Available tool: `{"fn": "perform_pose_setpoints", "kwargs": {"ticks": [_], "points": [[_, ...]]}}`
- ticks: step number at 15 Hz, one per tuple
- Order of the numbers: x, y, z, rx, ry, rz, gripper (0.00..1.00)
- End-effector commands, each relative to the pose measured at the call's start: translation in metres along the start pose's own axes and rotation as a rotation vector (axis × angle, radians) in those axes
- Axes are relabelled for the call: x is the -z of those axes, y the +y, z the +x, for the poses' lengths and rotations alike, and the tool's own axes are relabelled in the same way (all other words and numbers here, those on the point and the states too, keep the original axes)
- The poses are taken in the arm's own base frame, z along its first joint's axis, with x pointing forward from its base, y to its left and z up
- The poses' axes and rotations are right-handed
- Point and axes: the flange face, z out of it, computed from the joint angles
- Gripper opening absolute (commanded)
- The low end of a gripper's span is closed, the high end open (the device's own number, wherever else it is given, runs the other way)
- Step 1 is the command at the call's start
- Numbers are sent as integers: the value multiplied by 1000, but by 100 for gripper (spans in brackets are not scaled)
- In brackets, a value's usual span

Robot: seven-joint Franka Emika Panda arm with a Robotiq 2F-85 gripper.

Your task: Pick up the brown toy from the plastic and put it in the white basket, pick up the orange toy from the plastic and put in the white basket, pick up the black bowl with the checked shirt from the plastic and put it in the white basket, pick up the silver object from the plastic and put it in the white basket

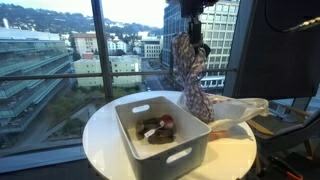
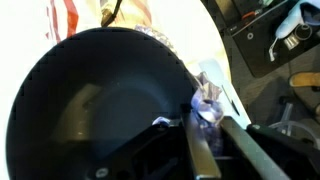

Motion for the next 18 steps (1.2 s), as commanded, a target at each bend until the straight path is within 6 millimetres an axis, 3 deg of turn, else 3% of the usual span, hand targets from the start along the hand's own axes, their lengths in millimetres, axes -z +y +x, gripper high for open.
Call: {"fn": "perform_pose_setpoints", "kwargs": {"ticks": [1, 6, 11, 18], "points": [[60, -44, 6, -87, 110, -131, 11], [112, -110, 10, -178, 250, -287, 11], [144, -161, 13, -231, 343, -440, 11], [157, -195, 21, -206, 400, -499, 10]]}}
